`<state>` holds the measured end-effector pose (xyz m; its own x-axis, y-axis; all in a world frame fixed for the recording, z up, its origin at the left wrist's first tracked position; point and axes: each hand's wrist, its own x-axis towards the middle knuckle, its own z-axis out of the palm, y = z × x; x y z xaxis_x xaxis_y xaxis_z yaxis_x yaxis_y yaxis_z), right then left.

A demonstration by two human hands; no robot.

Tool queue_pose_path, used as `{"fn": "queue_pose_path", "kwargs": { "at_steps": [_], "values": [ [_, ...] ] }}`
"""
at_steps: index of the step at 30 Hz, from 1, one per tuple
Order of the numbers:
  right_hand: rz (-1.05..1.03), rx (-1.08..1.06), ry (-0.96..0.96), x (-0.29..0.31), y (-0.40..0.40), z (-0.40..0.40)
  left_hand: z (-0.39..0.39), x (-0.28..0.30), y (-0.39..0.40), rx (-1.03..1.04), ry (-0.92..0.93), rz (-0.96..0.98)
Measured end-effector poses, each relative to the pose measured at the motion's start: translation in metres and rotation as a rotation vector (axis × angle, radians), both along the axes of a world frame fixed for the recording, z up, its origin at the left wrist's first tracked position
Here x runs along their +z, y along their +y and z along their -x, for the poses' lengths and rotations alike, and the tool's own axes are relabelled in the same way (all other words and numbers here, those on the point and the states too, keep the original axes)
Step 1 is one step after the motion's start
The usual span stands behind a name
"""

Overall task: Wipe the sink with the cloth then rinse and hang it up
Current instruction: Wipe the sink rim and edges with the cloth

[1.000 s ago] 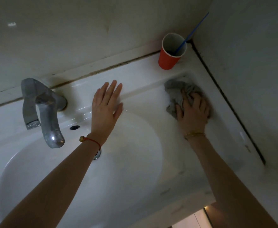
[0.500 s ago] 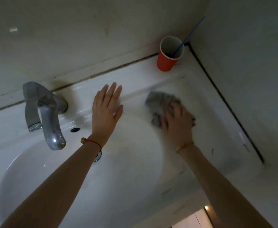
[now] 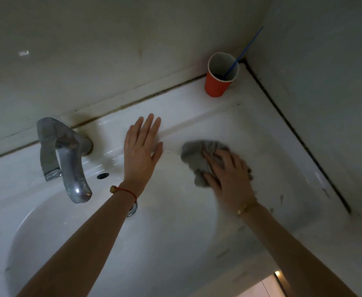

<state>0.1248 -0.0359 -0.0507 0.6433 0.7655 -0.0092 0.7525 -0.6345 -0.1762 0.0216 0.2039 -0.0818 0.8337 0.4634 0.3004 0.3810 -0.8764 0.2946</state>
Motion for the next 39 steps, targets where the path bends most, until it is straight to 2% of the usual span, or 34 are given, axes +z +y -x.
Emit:
{"fn": "queue_pose_path", "kwargs": {
  "at_steps": [3, 5, 8, 9, 14, 16, 19, 21, 23, 26, 30, 36, 39],
  "values": [
    [0.03, 0.052, 0.008, 0.001, -0.031, -0.014, 0.0, 0.0, -0.001, -0.005, -0.012, -0.004],
    [0.03, -0.107, -0.077, 0.002, -0.027, -0.046, 0.001, 0.001, 0.001, -0.008, -0.009, -0.016],
    [0.045, -0.353, -0.09, 0.003, -0.003, -0.068, 0.0, 0.001, 0.0, -0.006, 0.007, -0.007],
    [0.039, -0.345, -0.08, 0.003, 0.003, -0.061, 0.0, 0.002, -0.001, -0.009, 0.012, 0.0],
    [0.026, -0.003, 0.034, 0.014, -0.02, -0.021, 0.0, 0.01, -0.009, -0.001, 0.022, -0.004],
    [-0.029, -0.046, 0.019, 0.022, -0.042, -0.023, -0.006, 0.017, -0.025, -0.083, -0.017, -0.014],
    [-0.147, -0.245, -0.189, 0.038, -0.087, -0.031, -0.026, 0.026, -0.066, -0.352, -0.075, 0.054],
    [-0.095, -0.358, -0.336, 0.05, -0.116, -0.041, -0.04, 0.027, -0.095, -0.486, -0.016, 0.101],
    [0.035, -0.391, -0.34, 0.056, -0.133, -0.048, -0.051, 0.023, -0.121, -0.552, 0.074, 0.132],
    [0.204, -0.321, -0.255, 0.052, -0.159, -0.038, -0.057, 0.013, -0.142, -0.577, 0.181, 0.16],
    [0.161, -0.389, -0.236, 0.049, -0.204, -0.014, -0.058, 0.003, -0.144, -0.561, 0.206, 0.122],
    [0.21, -0.403, -0.223, 0.04, -0.15, -0.041, -0.058, 0.003, -0.143, -0.554, 0.208, 0.121],
    [0.209, -0.342, -0.228, 0.041, -0.157, -0.048, -0.058, 0.003, -0.143, -0.557, 0.2, 0.119]
  ]
}}
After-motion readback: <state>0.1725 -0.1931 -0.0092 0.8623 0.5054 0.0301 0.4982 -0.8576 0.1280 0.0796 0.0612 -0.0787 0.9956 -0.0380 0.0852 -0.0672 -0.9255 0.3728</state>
